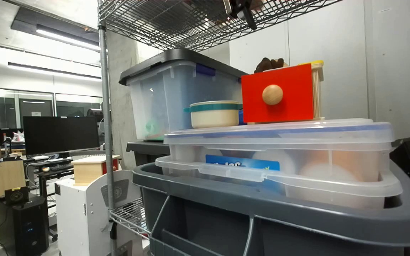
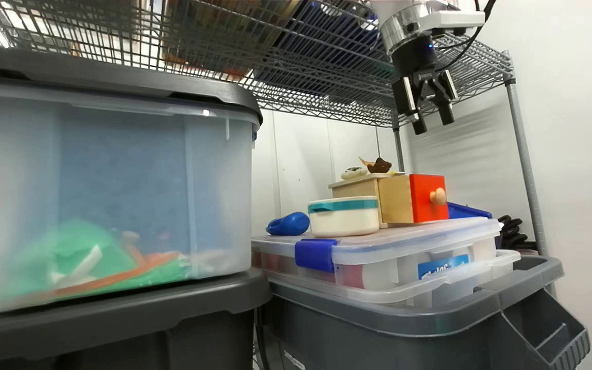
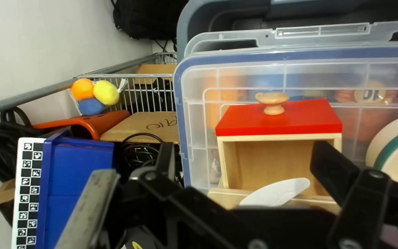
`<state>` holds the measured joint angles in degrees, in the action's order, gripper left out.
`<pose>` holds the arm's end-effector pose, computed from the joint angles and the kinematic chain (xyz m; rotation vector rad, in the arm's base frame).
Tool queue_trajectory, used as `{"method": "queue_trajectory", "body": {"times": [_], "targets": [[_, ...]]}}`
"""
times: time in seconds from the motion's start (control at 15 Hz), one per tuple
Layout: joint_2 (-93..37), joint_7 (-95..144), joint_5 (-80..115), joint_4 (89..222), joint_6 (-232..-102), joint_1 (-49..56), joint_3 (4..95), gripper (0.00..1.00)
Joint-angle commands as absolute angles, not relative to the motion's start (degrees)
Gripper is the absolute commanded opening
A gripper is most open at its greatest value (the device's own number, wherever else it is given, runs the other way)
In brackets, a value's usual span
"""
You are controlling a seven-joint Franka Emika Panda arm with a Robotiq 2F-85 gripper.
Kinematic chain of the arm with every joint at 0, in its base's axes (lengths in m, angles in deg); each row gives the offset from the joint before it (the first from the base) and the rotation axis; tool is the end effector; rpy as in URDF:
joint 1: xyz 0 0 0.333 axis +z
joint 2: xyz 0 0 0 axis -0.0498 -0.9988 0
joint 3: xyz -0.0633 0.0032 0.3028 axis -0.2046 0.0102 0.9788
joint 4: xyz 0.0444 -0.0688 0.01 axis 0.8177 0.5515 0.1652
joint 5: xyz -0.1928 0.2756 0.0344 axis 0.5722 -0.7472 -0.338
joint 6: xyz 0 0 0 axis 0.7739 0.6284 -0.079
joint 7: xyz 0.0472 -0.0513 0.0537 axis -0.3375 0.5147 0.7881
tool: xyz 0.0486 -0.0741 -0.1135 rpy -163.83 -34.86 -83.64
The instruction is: Put the brown plush, the teddy toy and the white toy in the drawer, and the scissors in the white container
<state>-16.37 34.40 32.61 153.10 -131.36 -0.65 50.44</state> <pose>0.5308 -0.1014 0.5590 2.8241 0.0144 0.0565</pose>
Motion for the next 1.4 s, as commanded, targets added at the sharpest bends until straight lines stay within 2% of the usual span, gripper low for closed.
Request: {"method": "queue_trajectory", "body": {"times": [0.0,1.33], "targets": [[-13.79,33.91,31.75,157.3,-134.75,-0.65,50.39,1.0],[-14.27,34.8,29.62,165.26,-157.81,0.04,50.92,1.0]]}}
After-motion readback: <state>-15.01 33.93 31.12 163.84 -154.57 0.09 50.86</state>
